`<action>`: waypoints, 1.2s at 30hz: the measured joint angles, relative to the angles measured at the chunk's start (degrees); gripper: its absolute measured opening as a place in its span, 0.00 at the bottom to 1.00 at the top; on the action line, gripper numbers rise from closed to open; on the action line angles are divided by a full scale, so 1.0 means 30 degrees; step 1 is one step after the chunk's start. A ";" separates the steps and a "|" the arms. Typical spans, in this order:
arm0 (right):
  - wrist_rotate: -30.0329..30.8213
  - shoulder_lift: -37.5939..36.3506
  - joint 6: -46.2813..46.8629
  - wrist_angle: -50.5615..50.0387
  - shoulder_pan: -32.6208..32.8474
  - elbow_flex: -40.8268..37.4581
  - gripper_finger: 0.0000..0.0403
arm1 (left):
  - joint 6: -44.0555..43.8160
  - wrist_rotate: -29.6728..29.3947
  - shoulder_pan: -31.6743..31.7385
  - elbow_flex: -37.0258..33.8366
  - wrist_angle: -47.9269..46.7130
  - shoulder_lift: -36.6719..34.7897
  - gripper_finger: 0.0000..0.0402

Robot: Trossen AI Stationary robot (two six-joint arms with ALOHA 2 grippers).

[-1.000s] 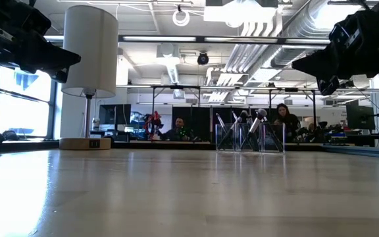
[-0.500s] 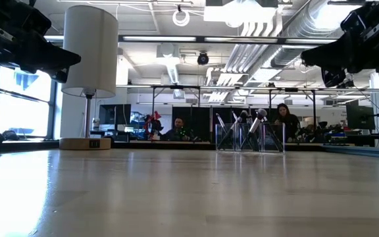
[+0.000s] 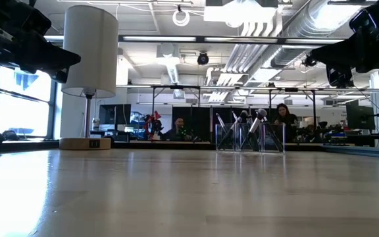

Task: Pick & Place Makeup Brushes
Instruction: Return to Home Position

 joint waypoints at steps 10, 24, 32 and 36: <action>-0.0430 -0.0071 0.0103 -0.0414 0.0000 0.0220 0.00 | -0.0002 0.0017 0.0003 0.0000 -0.0007 0.0000 0.00; -0.0860 -0.0071 -0.0163 -0.5411 0.0000 0.1654 0.00 | 0.0000 0.0017 0.0003 0.0000 -0.0007 0.0000 0.00; -0.2234 -0.0071 -0.0176 -0.5504 0.0000 0.1654 0.00 | 0.0000 0.0010 -0.0001 0.0000 -0.0007 0.0000 0.00; -0.2242 -0.0071 -0.0176 -0.5497 0.0000 0.1657 0.00 | -0.0007 0.0010 0.0000 0.0000 -0.0007 0.0000 0.00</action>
